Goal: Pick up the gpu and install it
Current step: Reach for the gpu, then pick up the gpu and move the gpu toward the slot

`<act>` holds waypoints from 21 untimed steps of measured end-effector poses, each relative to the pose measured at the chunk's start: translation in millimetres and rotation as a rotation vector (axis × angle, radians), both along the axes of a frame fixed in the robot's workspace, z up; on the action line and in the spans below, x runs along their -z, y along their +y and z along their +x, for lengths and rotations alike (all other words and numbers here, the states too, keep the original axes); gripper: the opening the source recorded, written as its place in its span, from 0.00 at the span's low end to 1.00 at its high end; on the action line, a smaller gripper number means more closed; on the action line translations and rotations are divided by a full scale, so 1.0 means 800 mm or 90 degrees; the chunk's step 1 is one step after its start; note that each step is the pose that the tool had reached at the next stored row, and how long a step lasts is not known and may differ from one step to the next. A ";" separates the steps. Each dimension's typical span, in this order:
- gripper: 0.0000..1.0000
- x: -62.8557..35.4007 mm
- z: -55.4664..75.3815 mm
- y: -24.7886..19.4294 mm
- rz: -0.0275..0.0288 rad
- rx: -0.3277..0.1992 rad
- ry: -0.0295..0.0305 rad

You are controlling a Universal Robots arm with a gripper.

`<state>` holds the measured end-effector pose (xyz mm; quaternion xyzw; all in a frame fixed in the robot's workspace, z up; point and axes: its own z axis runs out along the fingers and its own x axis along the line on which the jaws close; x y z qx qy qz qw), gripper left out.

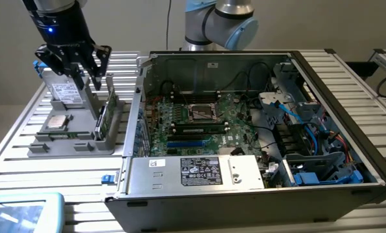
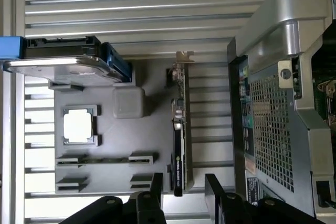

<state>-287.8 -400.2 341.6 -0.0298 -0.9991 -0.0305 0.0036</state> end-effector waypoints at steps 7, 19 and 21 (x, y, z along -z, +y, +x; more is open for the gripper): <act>0.45 0.012 0.000 -0.0004 0.0062 0.000 0.0002; 0.45 0.012 0.000 -0.0004 0.0070 0.000 0.0007; 0.45 0.012 0.000 -0.0004 0.0070 0.000 0.0007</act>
